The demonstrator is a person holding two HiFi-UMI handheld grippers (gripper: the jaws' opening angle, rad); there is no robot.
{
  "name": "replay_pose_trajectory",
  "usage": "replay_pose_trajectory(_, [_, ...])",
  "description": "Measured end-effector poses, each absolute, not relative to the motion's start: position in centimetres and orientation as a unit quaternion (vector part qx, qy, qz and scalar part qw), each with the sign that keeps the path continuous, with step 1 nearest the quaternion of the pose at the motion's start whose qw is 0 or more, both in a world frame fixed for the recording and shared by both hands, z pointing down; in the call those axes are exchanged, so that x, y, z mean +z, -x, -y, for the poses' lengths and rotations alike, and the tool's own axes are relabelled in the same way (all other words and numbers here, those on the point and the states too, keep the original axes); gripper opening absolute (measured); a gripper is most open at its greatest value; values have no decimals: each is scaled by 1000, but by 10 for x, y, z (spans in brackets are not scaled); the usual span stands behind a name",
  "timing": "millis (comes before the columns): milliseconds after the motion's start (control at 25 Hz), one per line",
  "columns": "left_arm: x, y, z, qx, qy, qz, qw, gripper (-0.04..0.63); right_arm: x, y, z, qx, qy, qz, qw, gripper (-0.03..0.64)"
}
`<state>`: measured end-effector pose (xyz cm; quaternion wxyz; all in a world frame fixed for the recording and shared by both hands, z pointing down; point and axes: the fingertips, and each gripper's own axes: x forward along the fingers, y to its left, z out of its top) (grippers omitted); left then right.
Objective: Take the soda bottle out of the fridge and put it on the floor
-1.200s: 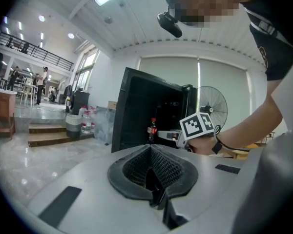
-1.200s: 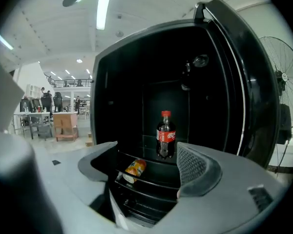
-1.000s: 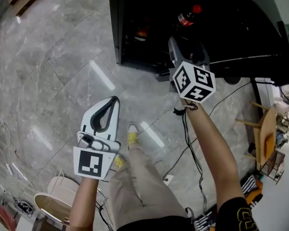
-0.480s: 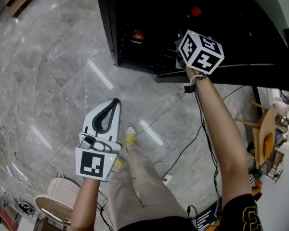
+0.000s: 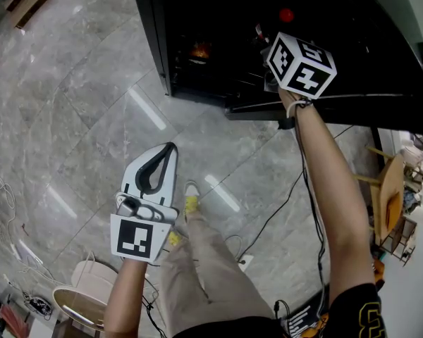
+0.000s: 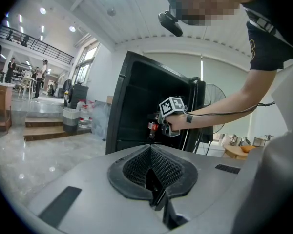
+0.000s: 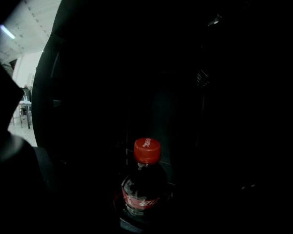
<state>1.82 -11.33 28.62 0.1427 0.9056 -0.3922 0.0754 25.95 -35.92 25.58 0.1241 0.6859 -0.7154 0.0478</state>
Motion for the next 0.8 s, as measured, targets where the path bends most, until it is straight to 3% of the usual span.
replay_pose_trajectory(280, [287, -15, 113, 83, -904, 393, 145, 17, 256, -261, 354, 32, -696, 697, 170, 184])
replay_pose_trajectory(400, [287, -12, 111, 80, -903, 395, 146, 17, 254, -260, 354, 51, -695, 699, 159, 161])
replay_pose_trajectory(800, [289, -12, 101, 78, -903, 395, 150, 17, 249, -255, 351, 63, -673, 723, 147, 146])
